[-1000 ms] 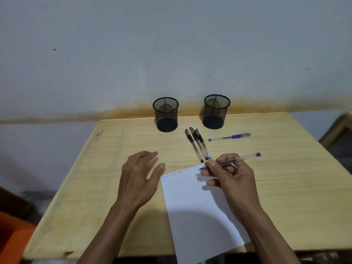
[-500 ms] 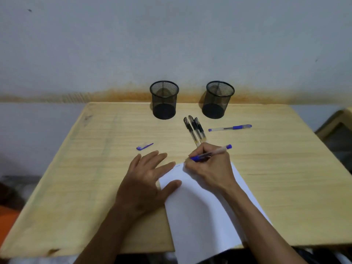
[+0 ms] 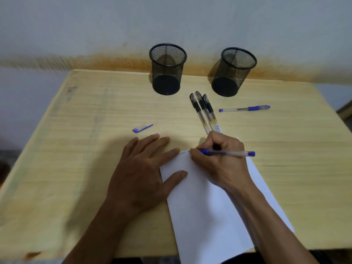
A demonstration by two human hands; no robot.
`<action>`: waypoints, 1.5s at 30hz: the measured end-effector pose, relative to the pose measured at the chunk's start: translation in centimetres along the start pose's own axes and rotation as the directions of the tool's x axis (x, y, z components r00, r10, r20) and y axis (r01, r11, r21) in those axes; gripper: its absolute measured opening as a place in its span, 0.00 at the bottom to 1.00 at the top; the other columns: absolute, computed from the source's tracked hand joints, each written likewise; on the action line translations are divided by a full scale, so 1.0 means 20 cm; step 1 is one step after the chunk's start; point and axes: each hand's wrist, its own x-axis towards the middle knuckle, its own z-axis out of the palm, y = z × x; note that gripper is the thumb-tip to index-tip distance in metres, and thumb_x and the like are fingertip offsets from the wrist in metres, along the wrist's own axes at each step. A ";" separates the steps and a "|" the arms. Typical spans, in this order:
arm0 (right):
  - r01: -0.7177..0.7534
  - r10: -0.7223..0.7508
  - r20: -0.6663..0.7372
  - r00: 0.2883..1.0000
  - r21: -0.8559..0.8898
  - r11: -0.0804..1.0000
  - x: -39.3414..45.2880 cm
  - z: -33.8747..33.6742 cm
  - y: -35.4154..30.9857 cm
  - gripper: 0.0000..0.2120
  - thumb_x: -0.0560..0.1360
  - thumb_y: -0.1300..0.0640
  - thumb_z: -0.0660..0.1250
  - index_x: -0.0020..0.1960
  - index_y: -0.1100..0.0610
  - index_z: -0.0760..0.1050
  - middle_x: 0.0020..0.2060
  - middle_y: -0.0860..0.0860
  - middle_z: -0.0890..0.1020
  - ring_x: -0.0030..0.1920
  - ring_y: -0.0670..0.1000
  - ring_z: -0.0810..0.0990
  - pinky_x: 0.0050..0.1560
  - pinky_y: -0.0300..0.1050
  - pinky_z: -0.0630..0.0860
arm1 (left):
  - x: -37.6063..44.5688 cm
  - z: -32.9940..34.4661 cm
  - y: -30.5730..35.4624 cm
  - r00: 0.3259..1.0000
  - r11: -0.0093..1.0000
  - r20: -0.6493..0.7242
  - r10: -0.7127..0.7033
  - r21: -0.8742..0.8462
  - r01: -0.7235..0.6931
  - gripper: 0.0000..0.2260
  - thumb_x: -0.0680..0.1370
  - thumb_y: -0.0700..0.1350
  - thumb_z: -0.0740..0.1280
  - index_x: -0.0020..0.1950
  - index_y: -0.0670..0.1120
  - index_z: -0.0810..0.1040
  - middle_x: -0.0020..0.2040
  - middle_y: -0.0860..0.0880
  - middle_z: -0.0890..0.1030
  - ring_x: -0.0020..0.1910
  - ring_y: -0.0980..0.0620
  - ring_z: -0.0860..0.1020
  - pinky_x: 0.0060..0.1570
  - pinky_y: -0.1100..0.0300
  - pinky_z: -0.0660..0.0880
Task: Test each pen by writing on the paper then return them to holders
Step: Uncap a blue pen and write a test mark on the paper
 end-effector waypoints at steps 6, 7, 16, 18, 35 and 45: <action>0.020 -0.020 0.001 1.000 0.006 1.000 0.00 0.02 -0.01 0.13 0.64 0.69 0.76 0.30 0.64 0.72 0.27 0.59 0.77 0.28 0.45 0.69 0.28 0.39 0.66 | 0.00 -0.01 0.01 1.000 1.000 -0.023 -0.004 -0.023 0.003 0.24 0.75 0.67 0.62 0.65 0.56 0.79 0.70 0.52 0.76 0.72 0.49 0.70 0.67 0.40 0.66; 0.021 -0.021 0.004 1.000 0.008 1.000 0.00 0.02 -0.01 0.14 0.64 0.69 0.77 0.30 0.64 0.71 0.27 0.59 0.76 0.28 0.44 0.69 0.28 0.39 0.65 | 0.00 -0.01 0.01 1.000 1.000 -0.022 -0.006 -0.024 0.006 0.24 0.75 0.67 0.62 0.65 0.56 0.79 0.70 0.52 0.76 0.72 0.49 0.70 0.67 0.40 0.66; 0.016 -0.016 -0.007 1.000 0.051 0.999 0.00 0.01 0.00 0.13 0.64 0.67 0.76 0.30 0.63 0.71 0.26 0.57 0.77 0.28 0.47 0.70 0.29 0.43 0.67 | 0.00 -0.02 0.01 1.000 0.999 -0.011 -0.021 -0.037 0.020 0.25 0.75 0.68 0.62 0.66 0.56 0.79 0.70 0.52 0.76 0.72 0.50 0.70 0.69 0.40 0.65; 0.025 -0.025 -0.003 1.000 0.025 0.999 0.00 0.01 0.00 0.14 0.64 0.69 0.76 0.30 0.63 0.71 0.26 0.57 0.76 0.27 0.45 0.69 0.28 0.41 0.66 | 0.00 -0.02 0.01 1.000 0.999 -0.011 -0.023 -0.038 0.023 0.25 0.75 0.67 0.62 0.65 0.56 0.79 0.70 0.52 0.76 0.72 0.50 0.70 0.69 0.40 0.65; 0.035 -0.035 -0.034 0.999 -0.007 0.999 -0.01 0.01 0.00 0.13 0.64 0.64 0.75 0.30 0.62 0.70 0.27 0.56 0.76 0.28 0.45 0.70 0.28 0.45 0.67 | 0.00 -0.02 0.01 0.999 0.999 0.014 -0.030 -0.037 0.030 0.26 0.76 0.68 0.60 0.67 0.57 0.78 0.71 0.52 0.75 0.73 0.50 0.69 0.69 0.40 0.65; 0.037 -0.036 -0.034 0.999 0.025 0.999 -0.01 0.01 0.00 0.11 0.63 0.61 0.73 0.31 0.64 0.71 0.27 0.58 0.76 0.29 0.49 0.71 0.29 0.50 0.70 | -0.01 -0.02 0.02 0.999 0.998 -0.006 -0.033 -0.047 0.033 0.25 0.75 0.68 0.61 0.66 0.57 0.78 0.71 0.52 0.75 0.73 0.51 0.69 0.71 0.41 0.64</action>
